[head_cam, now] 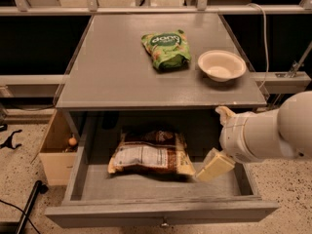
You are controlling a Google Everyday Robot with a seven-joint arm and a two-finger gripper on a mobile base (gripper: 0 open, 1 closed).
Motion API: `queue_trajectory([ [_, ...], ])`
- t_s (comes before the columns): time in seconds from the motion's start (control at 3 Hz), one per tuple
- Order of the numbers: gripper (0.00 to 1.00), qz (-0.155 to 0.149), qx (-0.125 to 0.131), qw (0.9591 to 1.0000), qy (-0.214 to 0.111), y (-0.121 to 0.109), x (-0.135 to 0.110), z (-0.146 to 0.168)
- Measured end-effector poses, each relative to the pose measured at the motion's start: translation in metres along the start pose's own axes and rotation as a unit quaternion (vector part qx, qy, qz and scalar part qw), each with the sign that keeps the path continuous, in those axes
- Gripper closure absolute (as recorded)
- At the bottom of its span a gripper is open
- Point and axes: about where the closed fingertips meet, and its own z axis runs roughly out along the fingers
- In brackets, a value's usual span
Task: Pick brown chip bag from top drawer and place on counter
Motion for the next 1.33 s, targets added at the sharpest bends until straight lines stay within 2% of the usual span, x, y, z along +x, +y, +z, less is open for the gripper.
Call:
queue_trajectory([
  [0.33, 0.0, -0.005, 0.0, 0.9999, -0.014, 0.003, -0.006, 0.021],
  [0.67, 0.15, -0.011, -0.01, 0.9997, -0.02, 0.012, -0.012, 0.042],
  [1.0, 0.24, -0.019, -0.021, 0.9993, -0.023, 0.021, -0.018, 0.06],
  [1.33, 0.18, -0.026, -0.032, 0.9988, -0.027, 0.028, -0.024, 0.079],
])
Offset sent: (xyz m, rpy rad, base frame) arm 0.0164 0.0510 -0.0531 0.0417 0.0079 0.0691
